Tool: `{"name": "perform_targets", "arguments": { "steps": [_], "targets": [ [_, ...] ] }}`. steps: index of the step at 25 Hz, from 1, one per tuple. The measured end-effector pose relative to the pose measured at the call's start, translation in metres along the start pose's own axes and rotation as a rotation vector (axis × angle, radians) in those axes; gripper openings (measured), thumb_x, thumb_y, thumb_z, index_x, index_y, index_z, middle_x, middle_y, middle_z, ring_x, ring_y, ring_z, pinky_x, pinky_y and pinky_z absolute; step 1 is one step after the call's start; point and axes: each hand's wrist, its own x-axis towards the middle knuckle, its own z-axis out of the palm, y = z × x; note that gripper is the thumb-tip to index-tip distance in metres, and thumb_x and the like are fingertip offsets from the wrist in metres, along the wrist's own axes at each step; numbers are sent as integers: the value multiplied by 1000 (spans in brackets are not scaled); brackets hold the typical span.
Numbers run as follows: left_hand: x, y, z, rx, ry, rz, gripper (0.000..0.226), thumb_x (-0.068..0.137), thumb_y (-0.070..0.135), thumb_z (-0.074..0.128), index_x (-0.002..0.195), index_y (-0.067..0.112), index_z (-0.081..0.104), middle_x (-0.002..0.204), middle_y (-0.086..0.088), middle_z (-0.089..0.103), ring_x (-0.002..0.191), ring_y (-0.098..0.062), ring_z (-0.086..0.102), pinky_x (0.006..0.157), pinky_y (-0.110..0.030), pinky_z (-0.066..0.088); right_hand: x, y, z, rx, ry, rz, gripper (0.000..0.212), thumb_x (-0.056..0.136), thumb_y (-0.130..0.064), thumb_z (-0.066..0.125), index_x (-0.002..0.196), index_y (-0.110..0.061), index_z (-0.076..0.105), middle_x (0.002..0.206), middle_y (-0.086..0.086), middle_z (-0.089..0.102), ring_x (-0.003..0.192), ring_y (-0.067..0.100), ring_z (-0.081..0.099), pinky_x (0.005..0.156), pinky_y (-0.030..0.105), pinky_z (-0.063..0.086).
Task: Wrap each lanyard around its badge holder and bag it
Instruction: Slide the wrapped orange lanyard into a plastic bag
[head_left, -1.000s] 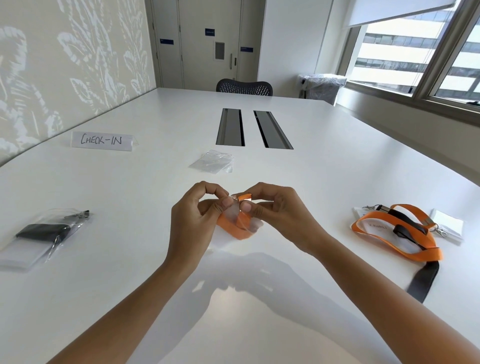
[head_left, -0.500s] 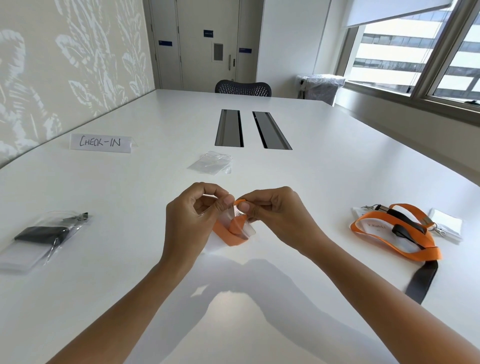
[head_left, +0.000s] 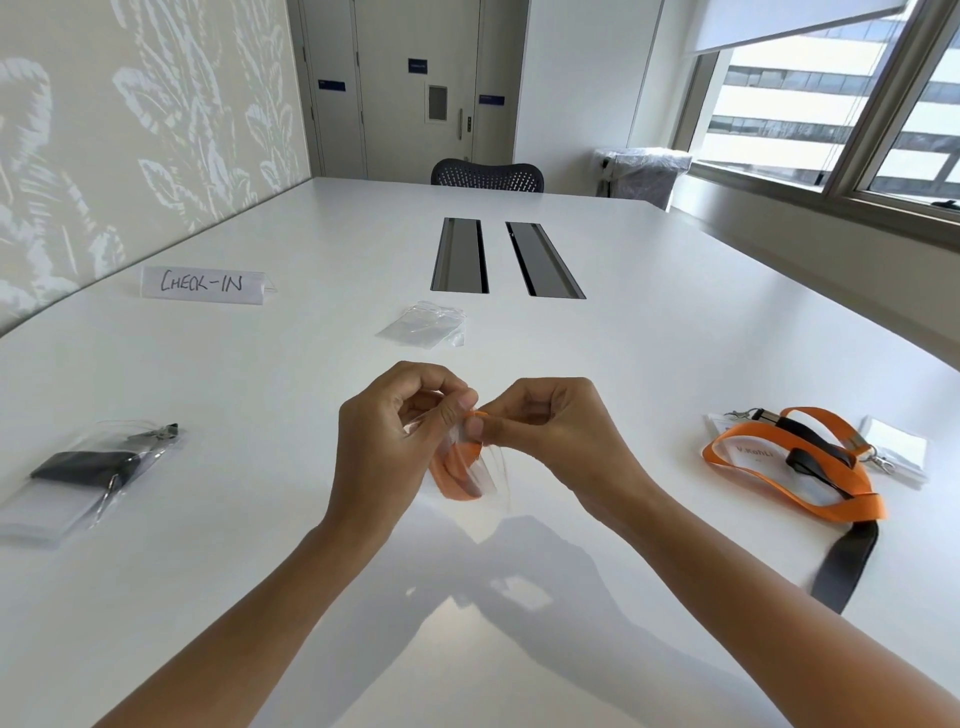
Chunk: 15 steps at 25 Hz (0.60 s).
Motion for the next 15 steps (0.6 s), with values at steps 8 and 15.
{"name": "perform_targets", "arguments": {
  "steps": [8,15],
  "targets": [
    [-1,3,2,30,4,49,10,89,23,64,83,15,63,84,11,66,73,-12,67,65,-18,51,-5,-5,8,-144,20,-141,17,81,-22,79,77,-10,66,77,0,75,72,20,73,77,46,58],
    [0,5,0,2,44,-57,23,82,37,63,85,15,64,79,6,69,69,-8,67,59,-13,49,-4,-3,6,-46,2,-49,4,83,-10,75,85,-12,77,84,6,77,78,24,75,87,44,58]
  ]
}}
